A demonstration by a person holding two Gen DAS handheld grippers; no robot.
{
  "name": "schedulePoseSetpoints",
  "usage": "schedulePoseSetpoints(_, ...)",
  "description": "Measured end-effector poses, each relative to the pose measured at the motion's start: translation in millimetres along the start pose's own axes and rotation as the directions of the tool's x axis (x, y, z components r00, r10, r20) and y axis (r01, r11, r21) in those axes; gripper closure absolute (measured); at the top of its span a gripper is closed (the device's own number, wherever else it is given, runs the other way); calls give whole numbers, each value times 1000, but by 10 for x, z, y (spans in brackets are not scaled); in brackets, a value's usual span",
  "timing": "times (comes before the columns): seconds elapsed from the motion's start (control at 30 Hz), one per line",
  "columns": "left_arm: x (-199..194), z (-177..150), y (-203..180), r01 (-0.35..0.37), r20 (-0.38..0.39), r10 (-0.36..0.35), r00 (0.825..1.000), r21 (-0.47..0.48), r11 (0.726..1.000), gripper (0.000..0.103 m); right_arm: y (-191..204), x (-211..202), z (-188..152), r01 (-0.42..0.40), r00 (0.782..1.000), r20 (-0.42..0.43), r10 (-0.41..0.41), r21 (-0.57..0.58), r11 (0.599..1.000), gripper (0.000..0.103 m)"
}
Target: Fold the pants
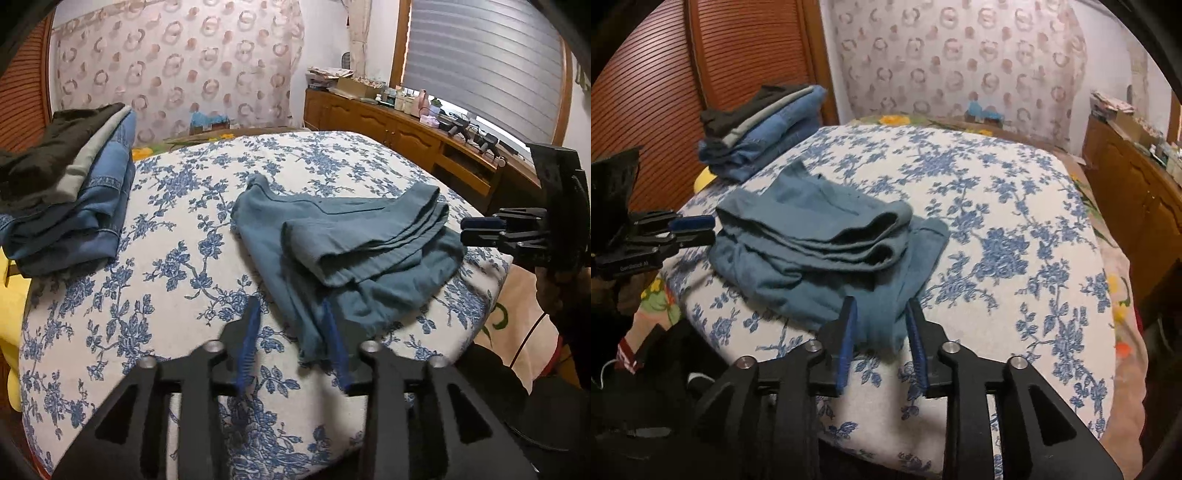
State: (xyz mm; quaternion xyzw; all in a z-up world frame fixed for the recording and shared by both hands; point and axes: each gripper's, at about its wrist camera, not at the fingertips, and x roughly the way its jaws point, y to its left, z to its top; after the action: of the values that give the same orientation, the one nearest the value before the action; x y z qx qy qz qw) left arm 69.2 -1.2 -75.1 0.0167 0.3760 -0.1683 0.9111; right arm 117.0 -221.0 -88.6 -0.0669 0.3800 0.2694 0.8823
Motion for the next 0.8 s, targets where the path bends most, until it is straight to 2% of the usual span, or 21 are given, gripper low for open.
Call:
schedulePoseSetpoints(0.03,25,-4,10,-2,-9,2,1000,0,1000,64,-4,2,8,4,1000,2,-4,1,1000,69)
schedulePoseSetpoints(0.2,150,-11,24,-18,-45,18,999,6,1000,63,16,76,46,6,1000,-3,-6,-10,1000,65)
schedulePoseSetpoints(0.63,334,221,29,-34,-38,34,999,15,999,63,-46,384,122,13,998,-55,-15,-38,999,64)
schedulePoseSetpoints(0.8,377,376,91,-20,-15,19,1000,-32,999,63,-62,414,223,22,999,-39,-24,-46,999,64)
